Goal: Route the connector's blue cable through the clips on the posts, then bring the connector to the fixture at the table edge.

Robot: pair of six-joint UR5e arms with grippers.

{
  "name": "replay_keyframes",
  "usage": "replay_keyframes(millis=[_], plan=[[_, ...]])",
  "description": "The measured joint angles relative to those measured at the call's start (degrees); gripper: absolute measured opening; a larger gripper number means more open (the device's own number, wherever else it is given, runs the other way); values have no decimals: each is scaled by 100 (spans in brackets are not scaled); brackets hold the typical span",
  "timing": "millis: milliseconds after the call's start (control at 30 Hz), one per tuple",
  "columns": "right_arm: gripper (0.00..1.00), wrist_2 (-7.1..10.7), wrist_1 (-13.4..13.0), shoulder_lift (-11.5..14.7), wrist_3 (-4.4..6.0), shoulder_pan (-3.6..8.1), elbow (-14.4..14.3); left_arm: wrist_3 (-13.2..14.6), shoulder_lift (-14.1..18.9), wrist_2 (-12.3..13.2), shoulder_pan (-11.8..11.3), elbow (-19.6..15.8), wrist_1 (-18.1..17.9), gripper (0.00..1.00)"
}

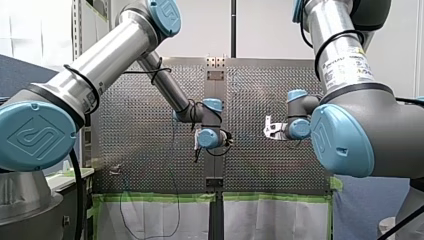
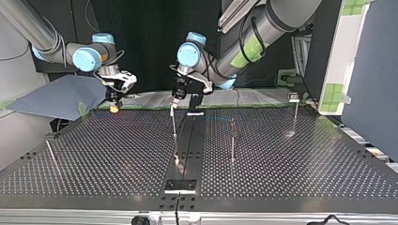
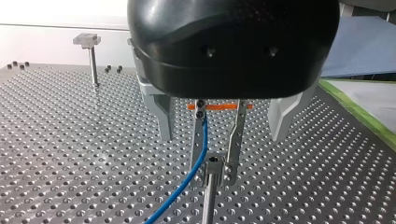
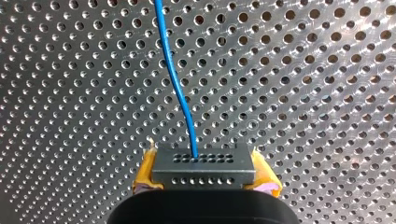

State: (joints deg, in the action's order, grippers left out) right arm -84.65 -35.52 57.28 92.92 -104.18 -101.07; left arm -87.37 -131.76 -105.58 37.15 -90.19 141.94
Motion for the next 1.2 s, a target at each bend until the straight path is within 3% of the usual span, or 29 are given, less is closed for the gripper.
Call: replay_keyframes(millis=[333, 800, 1200], plan=[[0, 1, 4, -1, 6, 3, 0, 5, 55, 2, 28, -24, -14, 100], [0, 1, 26, 1, 24, 89, 9, -14, 661, -77, 364, -298, 242, 100], [0, 3, 16, 0, 40, 179, 13, -42, 693, -215, 524, -424, 257, 100]])
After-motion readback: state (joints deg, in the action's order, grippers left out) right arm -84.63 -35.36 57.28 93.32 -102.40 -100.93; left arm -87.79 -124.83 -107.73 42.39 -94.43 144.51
